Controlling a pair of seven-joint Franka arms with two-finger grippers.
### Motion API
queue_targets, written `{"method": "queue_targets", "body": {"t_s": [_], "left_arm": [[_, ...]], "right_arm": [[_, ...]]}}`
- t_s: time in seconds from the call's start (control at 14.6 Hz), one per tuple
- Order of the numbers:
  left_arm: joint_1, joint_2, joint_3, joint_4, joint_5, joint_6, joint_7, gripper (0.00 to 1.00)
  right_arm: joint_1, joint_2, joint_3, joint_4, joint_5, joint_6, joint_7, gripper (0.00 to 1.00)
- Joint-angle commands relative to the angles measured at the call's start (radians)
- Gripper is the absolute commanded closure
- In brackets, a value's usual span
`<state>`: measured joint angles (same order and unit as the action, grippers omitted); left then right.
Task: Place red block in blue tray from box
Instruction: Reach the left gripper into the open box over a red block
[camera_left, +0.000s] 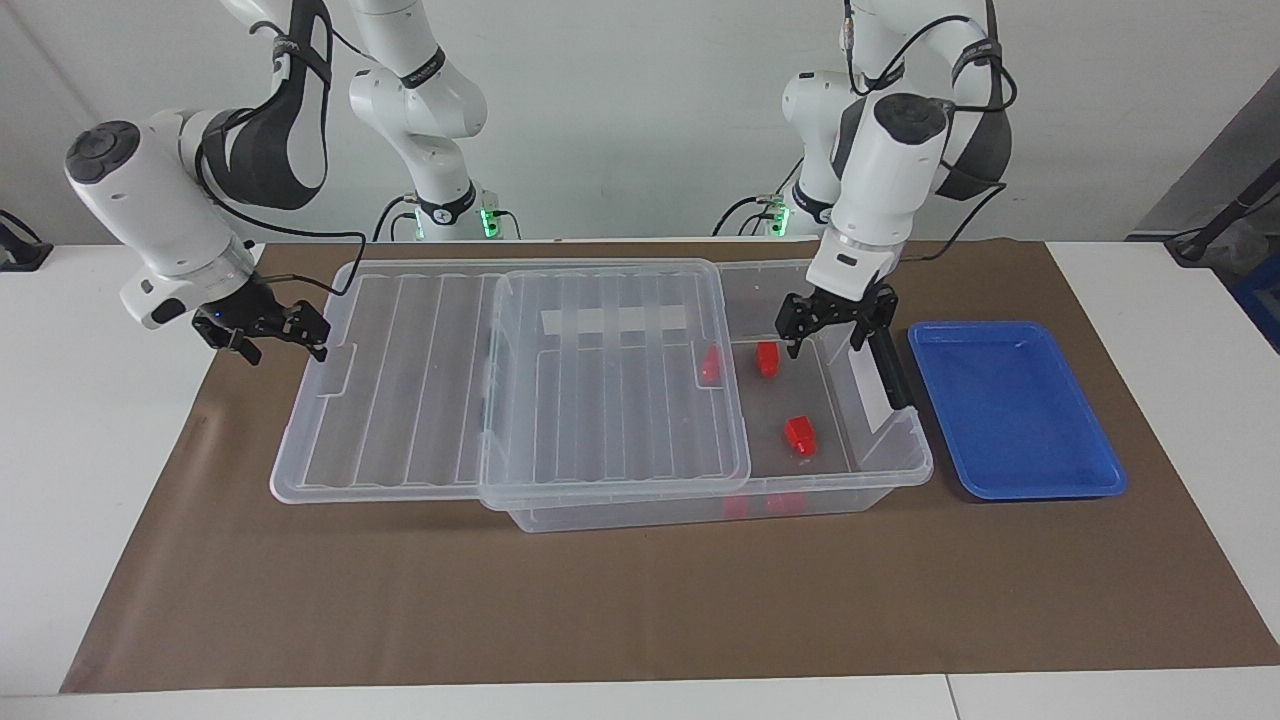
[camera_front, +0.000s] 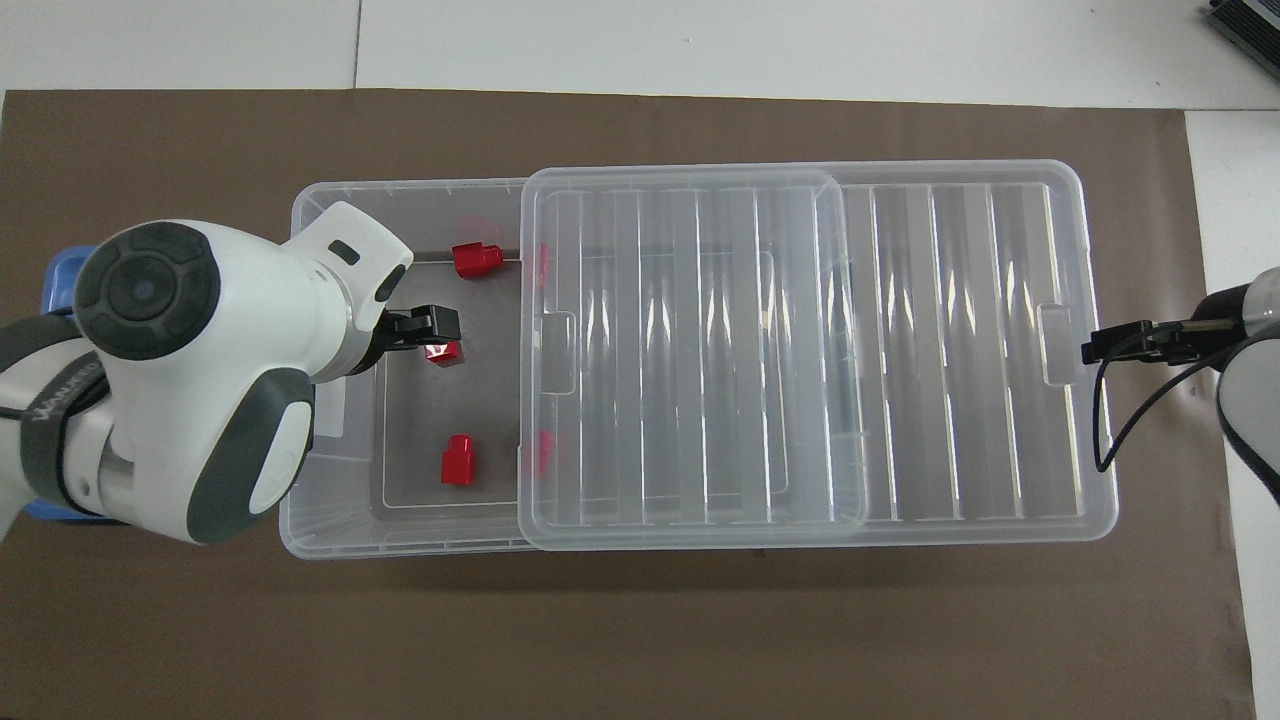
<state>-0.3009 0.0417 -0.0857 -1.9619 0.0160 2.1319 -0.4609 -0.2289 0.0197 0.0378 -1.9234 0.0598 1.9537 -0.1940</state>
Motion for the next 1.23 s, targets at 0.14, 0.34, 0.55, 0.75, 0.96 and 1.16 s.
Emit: {"method": "queue_targets", "body": {"t_s": [0.14, 0.34, 0.55, 0.75, 0.96, 1.16], "left_arm": [[0.002, 0.026, 0.02, -0.074, 0.001, 0.15, -0.012, 0.0], [0.014, 0.081, 0.02, -0.078, 0.001, 0.212, -0.016, 0.0], [0.014, 0.156, 0.023, -0.078, 0.001, 0.295, -0.024, 0.0], [0.017, 0.173, 0.029, -0.078, 0.013, 0.31, -0.022, 0.0], [0.017, 0.202, 0.029, -0.08, 0.041, 0.325, -0.024, 0.0], [0.017, 0.219, 0.029, -0.094, 0.041, 0.356, -0.025, 0.0]], "right_arm": [[0.034, -0.026, 0.014, 0.078, -0.107, -0.051, 0.054, 0.0], [0.108, -0.056, 0.014, 0.115, -0.12, -0.111, 0.154, 0.0], [0.19, -0.072, 0.016, 0.205, -0.115, -0.272, 0.252, 0.0], [0.207, -0.081, 0.046, 0.26, -0.098, -0.328, 0.314, 0.0], [0.209, -0.067, 0.053, 0.328, -0.11, -0.387, 0.317, 0.0], [0.215, -0.044, 0.056, 0.382, -0.104, -0.421, 0.353, 0.0]]}}
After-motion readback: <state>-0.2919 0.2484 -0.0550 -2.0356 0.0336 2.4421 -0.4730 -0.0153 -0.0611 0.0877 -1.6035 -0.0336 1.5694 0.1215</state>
